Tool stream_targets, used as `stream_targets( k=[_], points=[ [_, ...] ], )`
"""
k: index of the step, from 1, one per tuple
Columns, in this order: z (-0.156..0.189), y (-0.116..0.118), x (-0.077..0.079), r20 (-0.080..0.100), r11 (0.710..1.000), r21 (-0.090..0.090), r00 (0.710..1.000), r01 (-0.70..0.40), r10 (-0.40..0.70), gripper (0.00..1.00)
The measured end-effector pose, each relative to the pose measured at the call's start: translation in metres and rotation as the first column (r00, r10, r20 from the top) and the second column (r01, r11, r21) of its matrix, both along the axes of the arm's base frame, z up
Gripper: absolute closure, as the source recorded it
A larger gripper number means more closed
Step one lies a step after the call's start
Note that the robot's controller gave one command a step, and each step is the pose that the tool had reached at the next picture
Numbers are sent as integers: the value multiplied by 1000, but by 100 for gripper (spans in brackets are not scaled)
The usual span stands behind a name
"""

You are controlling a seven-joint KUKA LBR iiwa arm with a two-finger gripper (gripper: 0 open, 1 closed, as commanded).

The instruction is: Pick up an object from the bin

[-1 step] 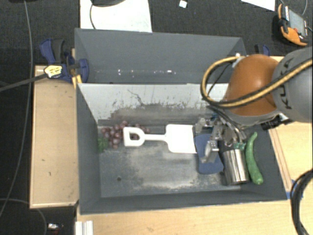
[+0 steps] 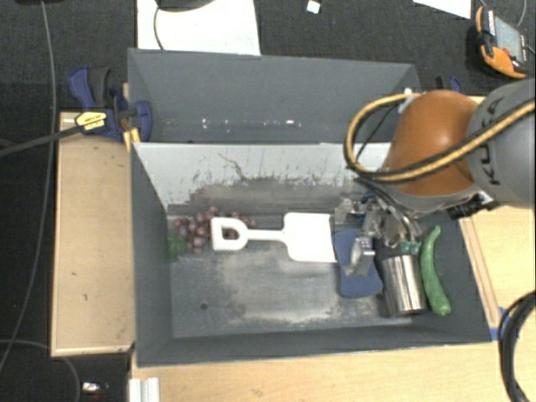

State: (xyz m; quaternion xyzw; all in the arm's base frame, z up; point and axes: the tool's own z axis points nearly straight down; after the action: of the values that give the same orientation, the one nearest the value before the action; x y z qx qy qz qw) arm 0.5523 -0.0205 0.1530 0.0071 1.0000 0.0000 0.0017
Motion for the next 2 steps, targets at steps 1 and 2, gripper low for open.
stream_targets(
  k=[1, 2],
  points=[
    [-82, 67, 38, 1, 999, 2, 999, 33, -33, 0],
    [-27, 65, 39, 12, 994, -1, 994, 108, -108, 0]
  ],
)
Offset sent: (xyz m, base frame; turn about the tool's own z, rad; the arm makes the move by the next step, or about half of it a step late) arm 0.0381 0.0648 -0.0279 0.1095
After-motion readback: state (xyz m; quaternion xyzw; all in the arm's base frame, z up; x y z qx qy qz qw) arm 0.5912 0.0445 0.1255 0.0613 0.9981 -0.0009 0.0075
